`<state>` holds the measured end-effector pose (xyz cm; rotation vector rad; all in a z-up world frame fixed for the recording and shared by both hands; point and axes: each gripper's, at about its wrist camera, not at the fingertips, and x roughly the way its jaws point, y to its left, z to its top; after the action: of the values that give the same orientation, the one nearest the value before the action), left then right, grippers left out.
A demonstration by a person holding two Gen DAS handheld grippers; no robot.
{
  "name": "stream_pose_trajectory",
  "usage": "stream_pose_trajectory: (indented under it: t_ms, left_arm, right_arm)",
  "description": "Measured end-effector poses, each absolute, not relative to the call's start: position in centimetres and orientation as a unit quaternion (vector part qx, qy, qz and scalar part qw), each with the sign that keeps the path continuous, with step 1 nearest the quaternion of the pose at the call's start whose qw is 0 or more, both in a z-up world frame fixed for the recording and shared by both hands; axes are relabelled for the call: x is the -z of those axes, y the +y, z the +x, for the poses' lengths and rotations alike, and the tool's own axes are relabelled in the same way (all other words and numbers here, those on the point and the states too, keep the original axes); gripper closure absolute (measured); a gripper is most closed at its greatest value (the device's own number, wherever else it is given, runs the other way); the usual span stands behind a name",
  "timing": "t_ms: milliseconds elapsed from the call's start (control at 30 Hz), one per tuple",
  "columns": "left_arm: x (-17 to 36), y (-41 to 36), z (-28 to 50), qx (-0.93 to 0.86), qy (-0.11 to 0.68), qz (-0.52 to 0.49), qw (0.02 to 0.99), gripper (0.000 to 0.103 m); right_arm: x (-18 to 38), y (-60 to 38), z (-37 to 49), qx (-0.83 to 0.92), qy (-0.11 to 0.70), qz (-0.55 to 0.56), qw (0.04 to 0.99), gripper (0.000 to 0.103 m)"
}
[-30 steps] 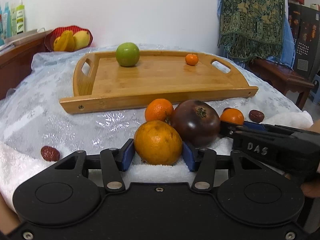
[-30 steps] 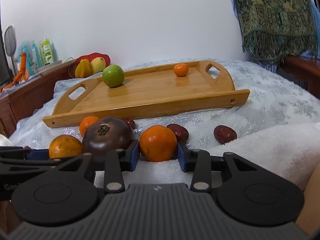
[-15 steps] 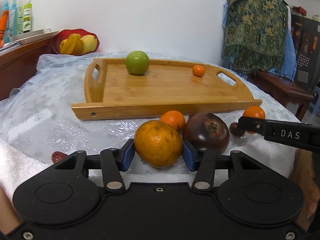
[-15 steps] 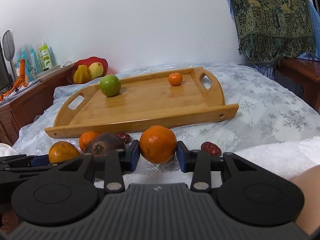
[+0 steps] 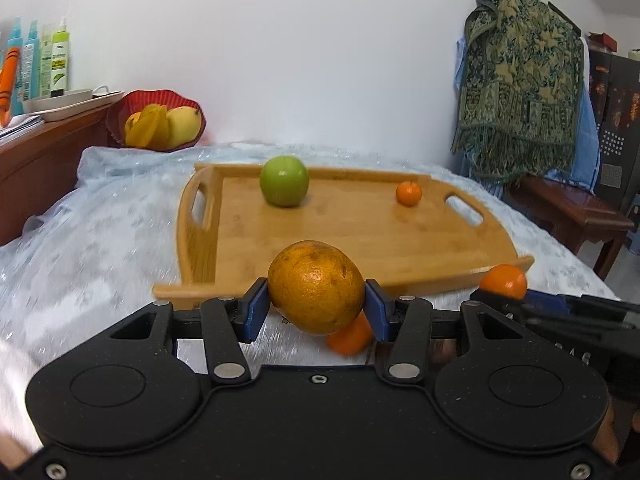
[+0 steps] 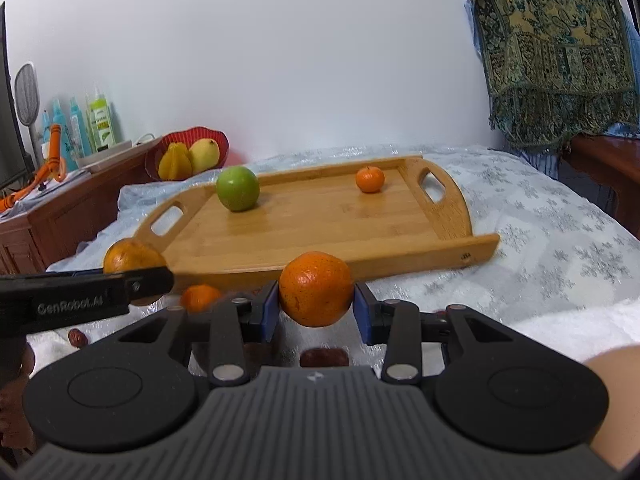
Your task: Organize fruits
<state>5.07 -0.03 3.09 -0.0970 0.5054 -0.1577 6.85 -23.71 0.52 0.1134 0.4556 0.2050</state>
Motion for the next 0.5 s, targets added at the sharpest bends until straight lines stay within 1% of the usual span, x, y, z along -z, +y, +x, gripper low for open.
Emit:
stream_pose_trajectory:
  t_ms: [500]
  left_arm:
    - [-5.4,-0.6,13.0,0.082,0.245,-0.055,0.964,0.055]
  right_arm:
    - [-2.4,-25.8,12.8,-0.089,0.199,0.077,0.973,0.060]
